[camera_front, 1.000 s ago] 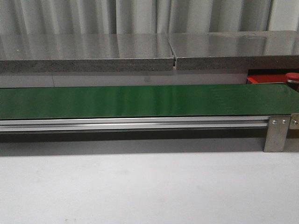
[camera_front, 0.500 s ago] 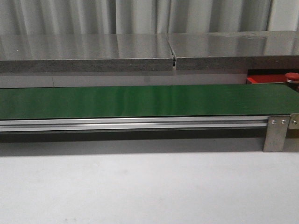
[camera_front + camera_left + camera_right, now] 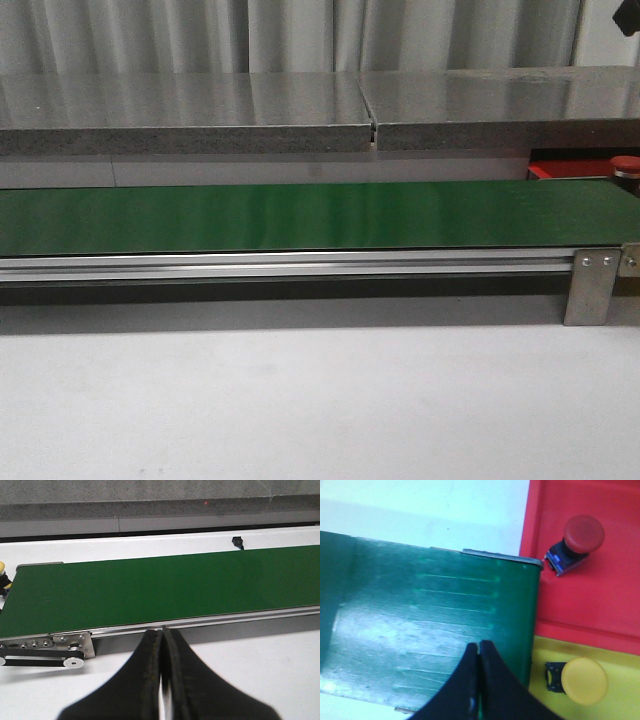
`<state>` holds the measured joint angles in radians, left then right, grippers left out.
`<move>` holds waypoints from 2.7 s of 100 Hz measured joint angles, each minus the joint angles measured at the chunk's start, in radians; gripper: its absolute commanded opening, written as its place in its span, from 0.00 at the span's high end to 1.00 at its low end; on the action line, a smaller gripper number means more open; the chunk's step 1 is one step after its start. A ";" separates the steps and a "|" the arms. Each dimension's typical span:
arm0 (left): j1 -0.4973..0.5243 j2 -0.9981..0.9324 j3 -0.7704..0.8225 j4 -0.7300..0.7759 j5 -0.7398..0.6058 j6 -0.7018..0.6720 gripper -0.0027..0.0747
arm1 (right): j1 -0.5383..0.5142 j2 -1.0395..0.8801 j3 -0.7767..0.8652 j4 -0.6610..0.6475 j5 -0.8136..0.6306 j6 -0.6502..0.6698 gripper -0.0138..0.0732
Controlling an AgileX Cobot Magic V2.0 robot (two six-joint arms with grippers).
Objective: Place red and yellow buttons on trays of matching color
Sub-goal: 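Move the left gripper back over the buttons beside the belt, then lower the left gripper onto another red push-button and grasp it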
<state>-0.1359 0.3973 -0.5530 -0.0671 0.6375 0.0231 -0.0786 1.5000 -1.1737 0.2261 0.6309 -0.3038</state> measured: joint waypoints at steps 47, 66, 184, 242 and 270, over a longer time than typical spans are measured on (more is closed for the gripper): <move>0.000 0.000 0.000 0.000 -0.002 0.000 0.99 | 0.076 -0.296 0.317 -0.046 -0.159 0.000 0.92; 0.000 0.000 0.000 -0.001 -0.002 0.000 0.99 | 0.076 -0.456 0.458 -0.046 -0.194 0.000 0.92; 0.026 0.176 -0.071 0.009 -0.004 -0.059 0.99 | 0.076 -1.135 0.752 -0.046 -0.105 0.000 0.92; 0.360 0.602 -0.293 -0.003 0.033 -0.085 0.76 | 0.076 -1.135 0.752 -0.046 -0.103 0.000 0.92; 0.445 0.714 -0.348 0.000 0.044 -0.085 0.35 | 0.076 -1.135 0.752 -0.046 -0.103 0.000 0.92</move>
<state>0.3093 1.1117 -0.9014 -0.0669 0.6814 -0.0614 -0.0026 0.3655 -0.4213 0.1806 0.5280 -0.3038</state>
